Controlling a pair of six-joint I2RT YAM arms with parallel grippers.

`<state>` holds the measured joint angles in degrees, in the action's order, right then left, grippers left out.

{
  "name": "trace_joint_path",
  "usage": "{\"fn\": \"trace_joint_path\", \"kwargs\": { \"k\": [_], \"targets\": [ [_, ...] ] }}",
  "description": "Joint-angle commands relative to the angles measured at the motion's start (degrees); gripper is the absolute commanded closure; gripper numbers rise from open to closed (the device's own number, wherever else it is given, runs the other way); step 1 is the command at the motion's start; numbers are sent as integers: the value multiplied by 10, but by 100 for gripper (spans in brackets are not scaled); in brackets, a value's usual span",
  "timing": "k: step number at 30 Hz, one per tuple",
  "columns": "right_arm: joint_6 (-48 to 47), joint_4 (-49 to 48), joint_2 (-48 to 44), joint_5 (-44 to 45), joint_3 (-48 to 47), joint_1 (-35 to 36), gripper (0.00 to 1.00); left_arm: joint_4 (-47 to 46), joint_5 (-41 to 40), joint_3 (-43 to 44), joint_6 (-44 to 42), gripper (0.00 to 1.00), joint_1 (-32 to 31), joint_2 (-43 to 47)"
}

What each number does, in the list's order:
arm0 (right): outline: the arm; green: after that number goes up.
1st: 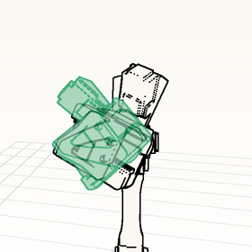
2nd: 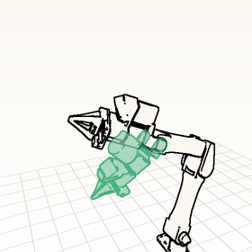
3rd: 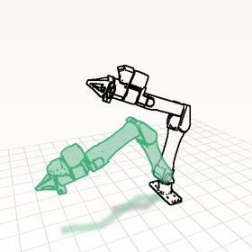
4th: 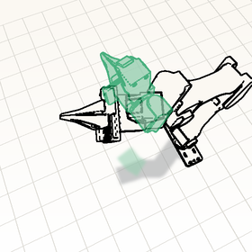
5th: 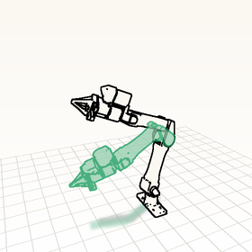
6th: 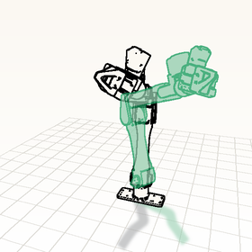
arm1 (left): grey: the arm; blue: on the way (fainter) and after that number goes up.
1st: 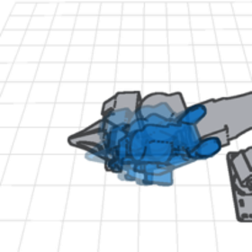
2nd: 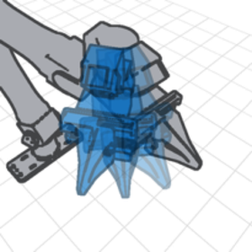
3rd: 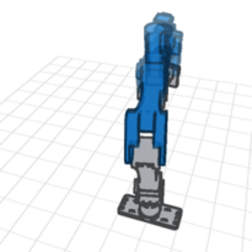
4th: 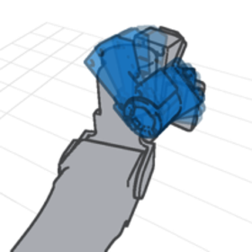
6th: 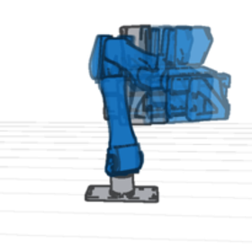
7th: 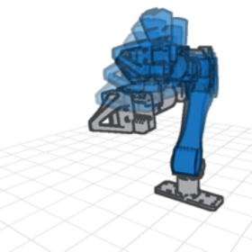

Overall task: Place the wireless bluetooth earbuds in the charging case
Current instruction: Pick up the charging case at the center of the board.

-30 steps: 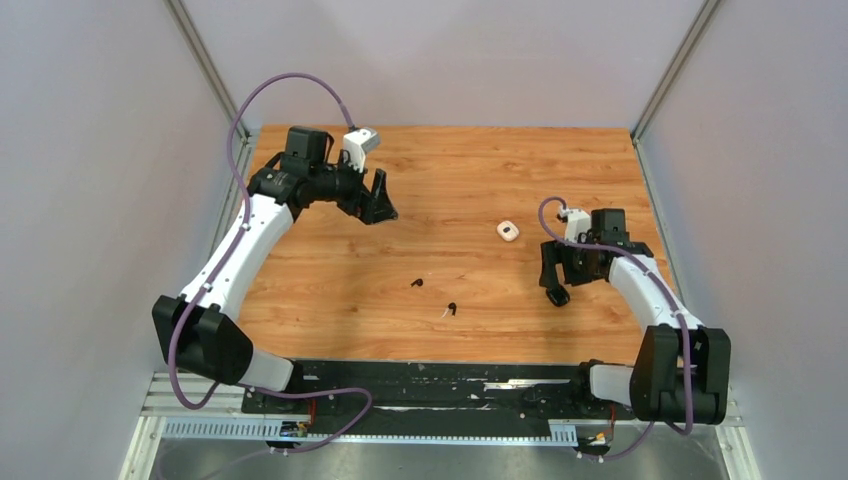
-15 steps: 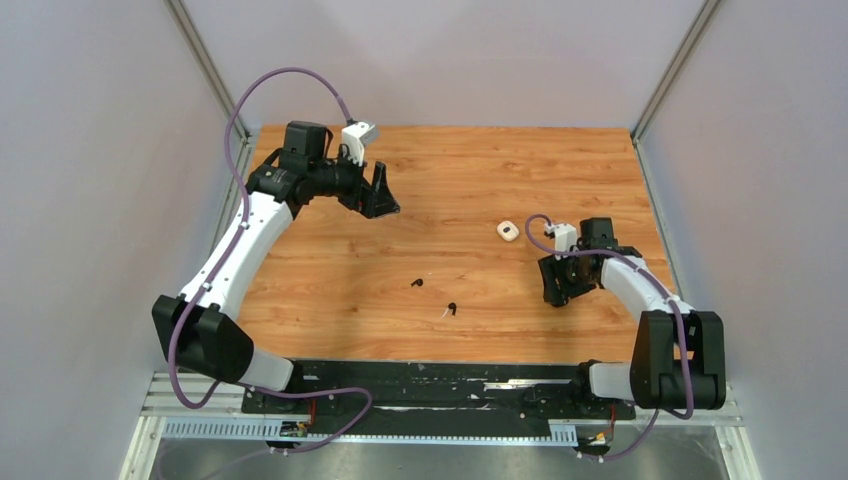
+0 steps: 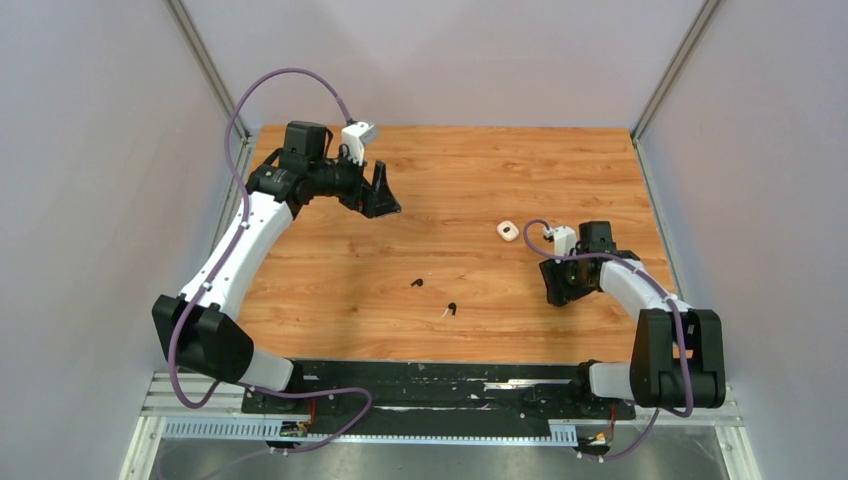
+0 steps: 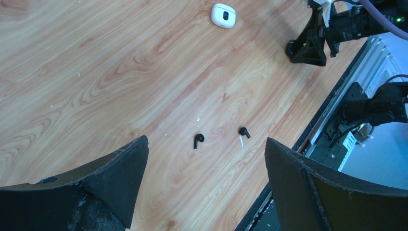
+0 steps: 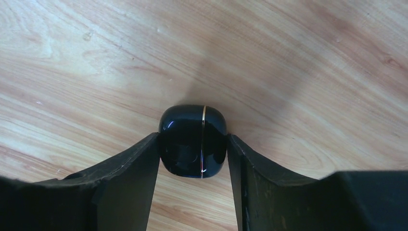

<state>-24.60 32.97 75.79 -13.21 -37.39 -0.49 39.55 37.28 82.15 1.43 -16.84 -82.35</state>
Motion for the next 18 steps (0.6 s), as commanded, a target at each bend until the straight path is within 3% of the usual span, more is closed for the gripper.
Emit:
{"fn": "trace_joint_path", "kwargs": {
  "k": [1, 10, 15, 18],
  "targets": [
    [-27, -36, 1, 16, 13, 2, 46, -20, 25, 23, 25, 3, -1, -5],
    [-62, -23, -29, -43, -12, 16, 86, -36, 64, 12, 56, 4, -1, -5],
    [-125, -12, -74, -124, -108, 81, 92, -72, 107, 12, 69, 4, -1, -15],
    [-175, -99, -136, -177, -134, 132, 96, -88, 126, 25, 74, 3, -1, -24]
  ]
}}
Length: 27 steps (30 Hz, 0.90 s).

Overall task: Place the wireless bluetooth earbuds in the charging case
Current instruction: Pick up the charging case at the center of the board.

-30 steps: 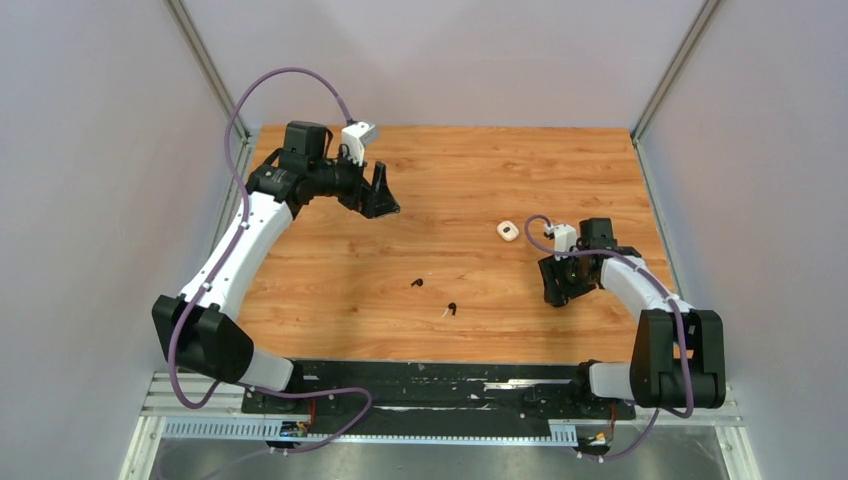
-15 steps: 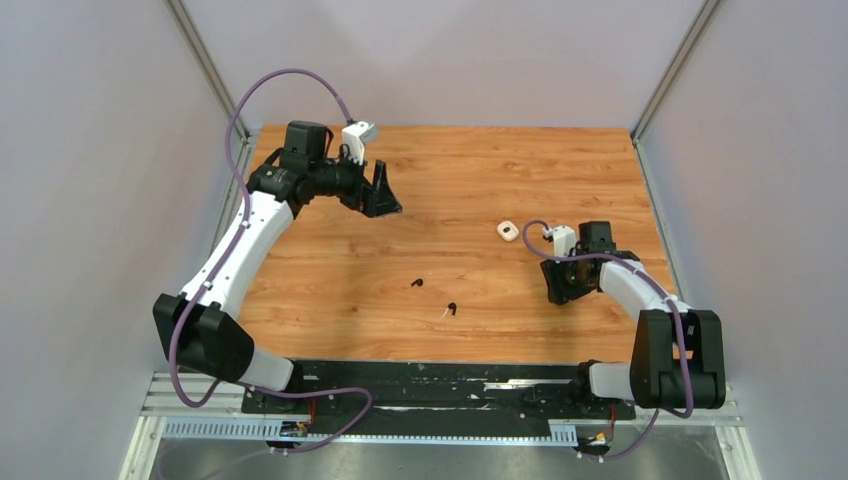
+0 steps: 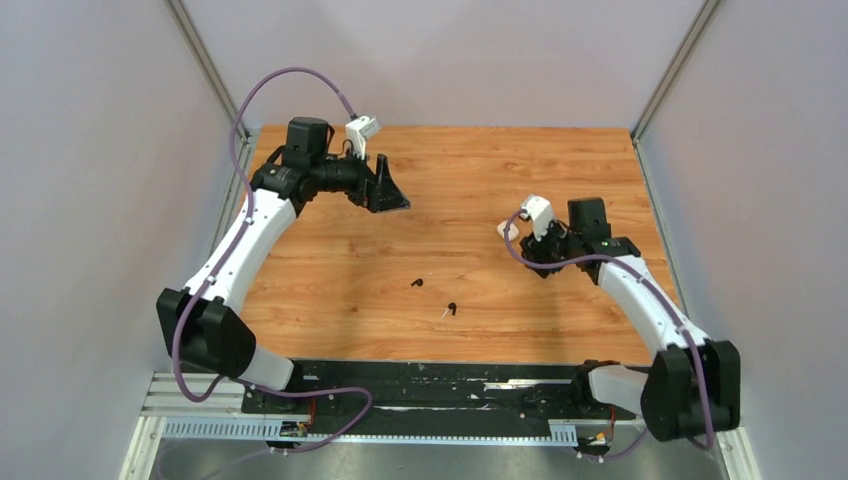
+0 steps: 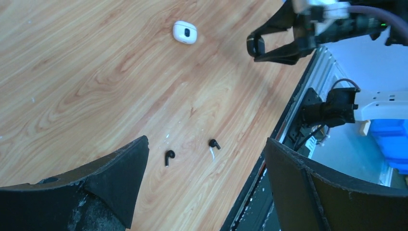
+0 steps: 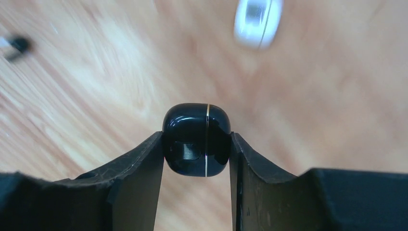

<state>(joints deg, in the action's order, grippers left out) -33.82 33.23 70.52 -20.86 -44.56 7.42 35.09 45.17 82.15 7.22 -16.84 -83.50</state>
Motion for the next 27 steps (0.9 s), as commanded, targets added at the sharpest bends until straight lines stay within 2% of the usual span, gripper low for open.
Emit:
{"fn": "trace_joint_path", "kwargs": {
  "k": [1, 4, 9, 14, 17, 20, 27],
  "targets": [
    [-98, -152, -103, -105, -56, 74, 100, -55, 60, 35, 29, 3, -1, -17],
    [-149, -266, -125, -65, -53, 160, 100, -97, 91, 47, 58, 5, -6, -22],
    [-206, -320, -69, -5, -126, 276, 100, -126, 103, 52, -44, 6, -44, 8],
    [-268, -388, -40, 28, -152, 346, 100, -181, 99, 23, -30, 7, -65, 33],
    [-247, -399, -19, 57, -181, 362, 100, -189, 50, 9, -48, 8, -77, 49],
    [-236, -390, -2, 71, -208, 370, 100, -238, 15, -26, -45, 12, -82, 73],
    [-225, -393, 17, 88, -234, 373, 100, -234, 6, -31, -53, 19, -82, 71]
  ]
}}
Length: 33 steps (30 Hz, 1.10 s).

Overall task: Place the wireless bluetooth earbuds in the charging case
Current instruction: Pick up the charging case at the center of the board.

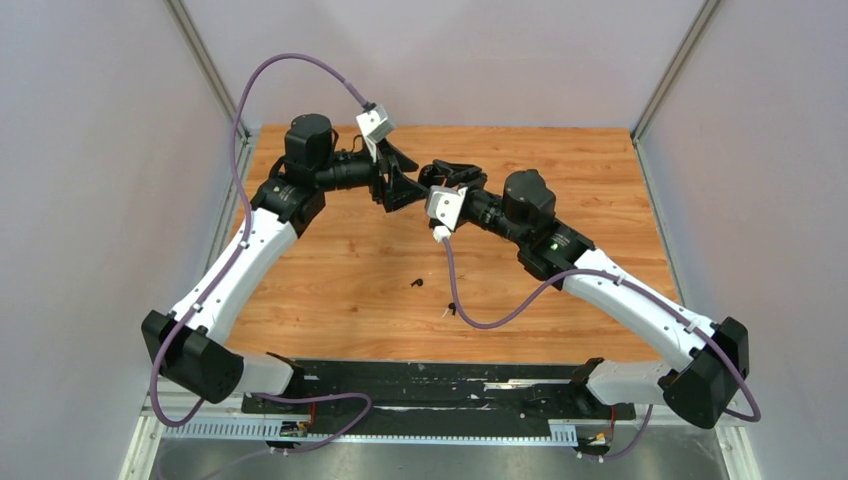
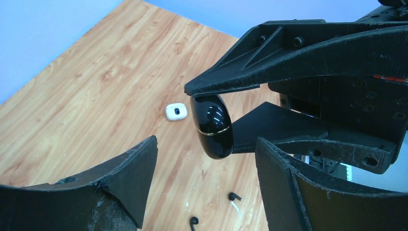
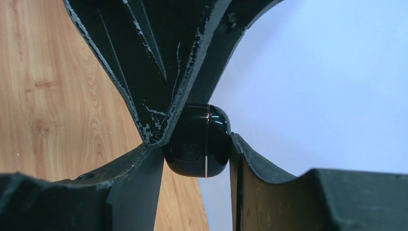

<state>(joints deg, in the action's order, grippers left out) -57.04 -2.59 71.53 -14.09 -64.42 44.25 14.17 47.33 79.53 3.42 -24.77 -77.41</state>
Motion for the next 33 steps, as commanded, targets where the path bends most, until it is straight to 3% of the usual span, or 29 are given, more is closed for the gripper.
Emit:
{"fn": "trace_joint_path", "kwargs": {
  "k": [1, 8, 23, 26, 29, 33],
  "targets": [
    [3, -35, 8, 19, -36, 5, 100, -30, -15, -5, -7, 21, -3, 9],
    [-14, -32, 16, 28, -40, 16, 100, -72, -13, -11, 32, 32, -3, 2],
    [2, -40, 23, 40, -61, 28, 100, -72, -38, -19, 35, 39, -3, -2],
    [2, -41, 22, 39, -60, 30, 100, -80, -39, -22, 37, 46, -3, -1],
    [6, -41, 23, 42, -60, 31, 100, -87, -36, -24, 38, 71, -3, -1],
    [29, -41, 24, 47, -62, 32, 98, -102, -27, -38, 41, 89, -3, 5]
  ]
}}
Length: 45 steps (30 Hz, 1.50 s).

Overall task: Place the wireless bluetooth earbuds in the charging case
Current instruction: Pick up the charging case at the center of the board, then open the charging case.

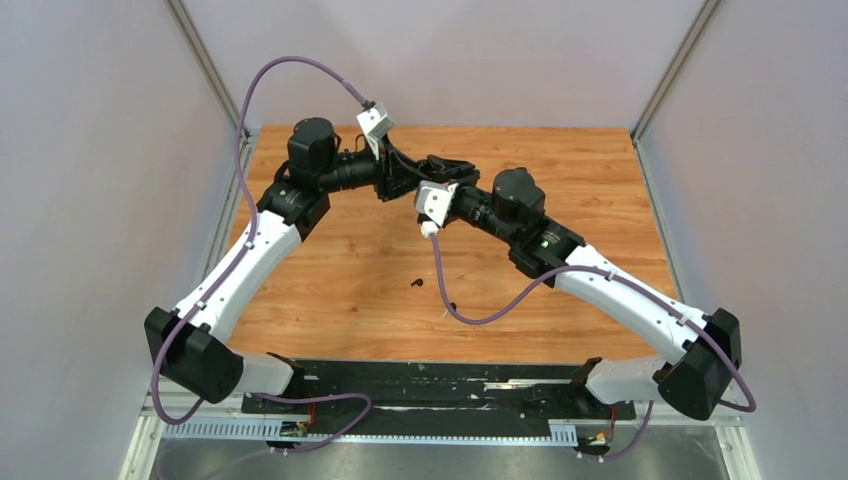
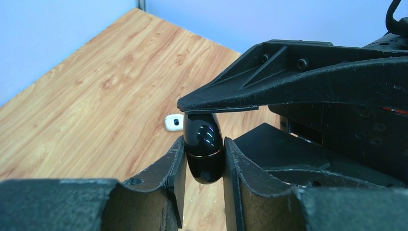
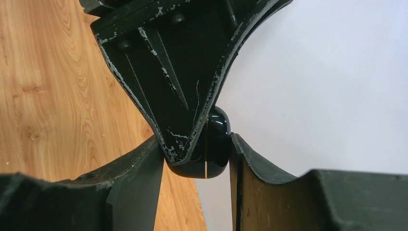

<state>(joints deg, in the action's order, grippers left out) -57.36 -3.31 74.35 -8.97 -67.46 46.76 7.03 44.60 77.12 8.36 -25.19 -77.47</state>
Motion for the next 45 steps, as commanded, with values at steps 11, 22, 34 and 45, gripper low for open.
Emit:
{"fn": "trace_joint_path", "kwargs": {
  "k": [11, 22, 34, 45],
  "targets": [
    [266, 357, 27, -264, -199, -127, 11, -122, 231, -36, -75, 100, 61, -11],
    [413, 412, 121, -499, -311, -209, 18, 57, 317, 9, -286, 100, 76, -36],
    [481, 353, 146, -494, -288, -204, 23, 55, 298, 3, -263, 100, 65, -33],
    [510, 326, 172, -450, -289, -204, 26, 51, 290, 5, -239, 100, 44, -25]
  ]
}}
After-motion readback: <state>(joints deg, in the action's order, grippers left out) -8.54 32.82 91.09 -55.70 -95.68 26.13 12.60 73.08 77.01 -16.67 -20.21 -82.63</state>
